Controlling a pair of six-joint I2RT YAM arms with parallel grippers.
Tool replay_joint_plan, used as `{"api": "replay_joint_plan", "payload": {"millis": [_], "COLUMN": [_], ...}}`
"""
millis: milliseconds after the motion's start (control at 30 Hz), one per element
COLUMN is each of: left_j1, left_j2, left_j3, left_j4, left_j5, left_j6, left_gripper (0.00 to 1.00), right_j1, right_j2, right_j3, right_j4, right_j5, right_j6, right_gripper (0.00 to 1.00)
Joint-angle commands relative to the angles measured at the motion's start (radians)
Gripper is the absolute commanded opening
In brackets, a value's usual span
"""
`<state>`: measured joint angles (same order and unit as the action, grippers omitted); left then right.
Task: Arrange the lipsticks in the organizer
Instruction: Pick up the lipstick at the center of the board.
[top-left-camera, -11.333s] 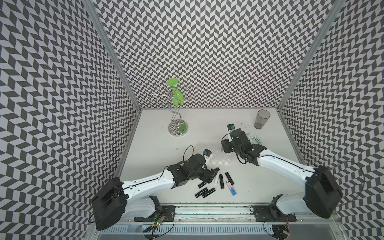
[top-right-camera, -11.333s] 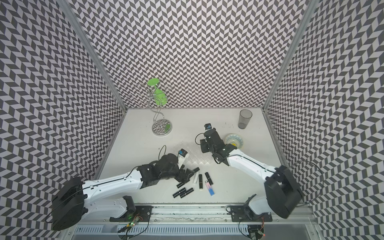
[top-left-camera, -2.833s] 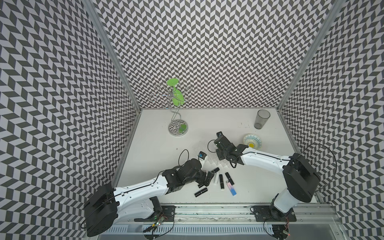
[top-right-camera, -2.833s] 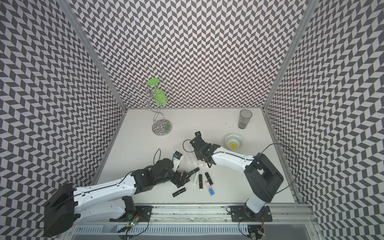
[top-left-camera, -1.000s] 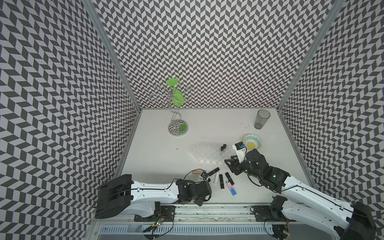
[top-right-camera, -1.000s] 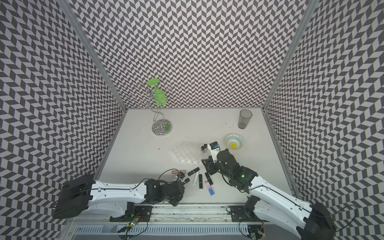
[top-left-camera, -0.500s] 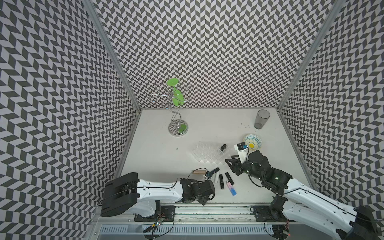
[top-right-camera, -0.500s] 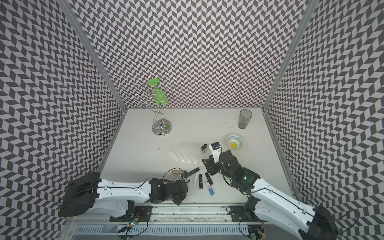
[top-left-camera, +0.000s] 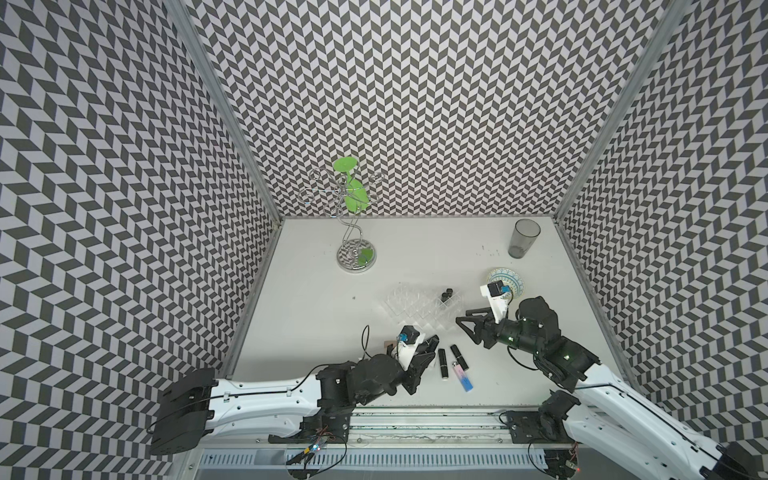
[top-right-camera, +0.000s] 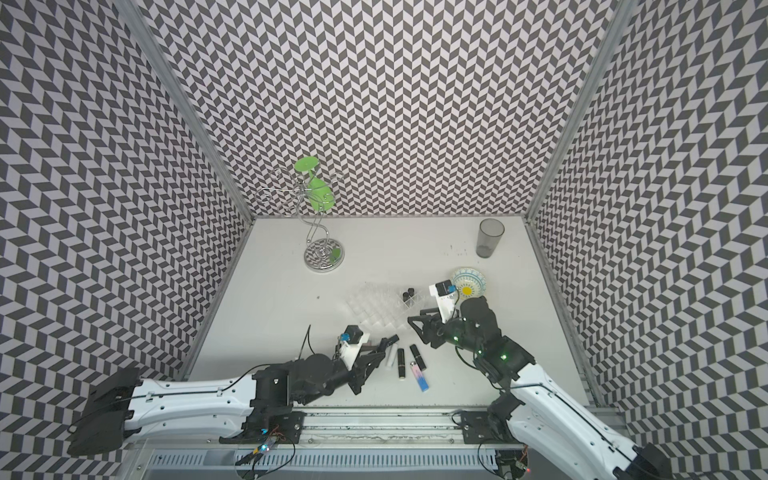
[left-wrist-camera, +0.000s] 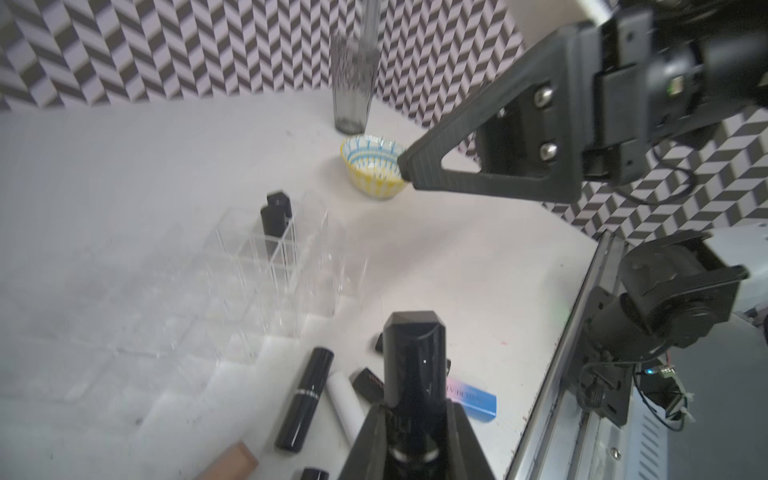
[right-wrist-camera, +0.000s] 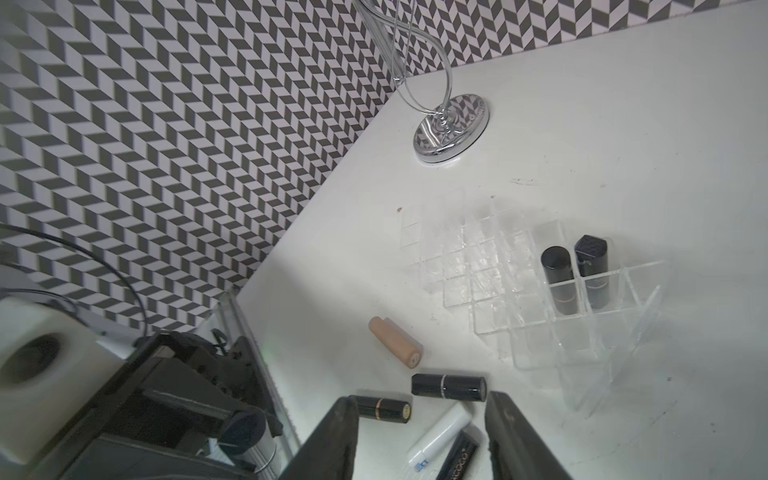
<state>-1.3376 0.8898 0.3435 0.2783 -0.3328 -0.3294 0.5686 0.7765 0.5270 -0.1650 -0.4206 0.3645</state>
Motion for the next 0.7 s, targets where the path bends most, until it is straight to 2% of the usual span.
{"api": "replay_joint_plan", "payload": {"millis": [0,133,233,367,467,667], "left_j1": [-0.004,-0.002,0.005,0.012,0.013,0.014], "left_j2": [-0.088,-0.142,-0.122,-0.075,-0.058,-0.054], "left_j3": [-0.059,-0.076,-0.069,-0.041,-0.048,-0.03], "left_j4": [0.179,0.166,0.161,0.115,0.137,0.113], "left_j5": [-0.013,-0.051,-0.059,-0.045,-0.045,-0.043], "left_j6": [0.182,0.24,0.235,0.222,0.217,0.212], "left_gripper": [0.0,0.0,0.0,0.0,0.0,0.0], "right_j1": [-0.009,0.005,0.101,0.188,0.2,0.244], "right_j2": [0.05,0.137,0.162,0.199,0.227,0.263], "right_j3": [0.119,0.194,0.237,0.268,0.277,0.29], "right_j4": [-0.035,-0.068,-0.103,-0.109,-0.11,-0.151], "right_j5": [-0.21,-0.36,-0.218,-0.142,-0.163,-0.074], "right_j6": [-0.01,-0.049,-0.059,-0.043,-0.052,-0.058], "right_gripper": [0.52,0.48,0.5,0.51,0.51,0.51]}}
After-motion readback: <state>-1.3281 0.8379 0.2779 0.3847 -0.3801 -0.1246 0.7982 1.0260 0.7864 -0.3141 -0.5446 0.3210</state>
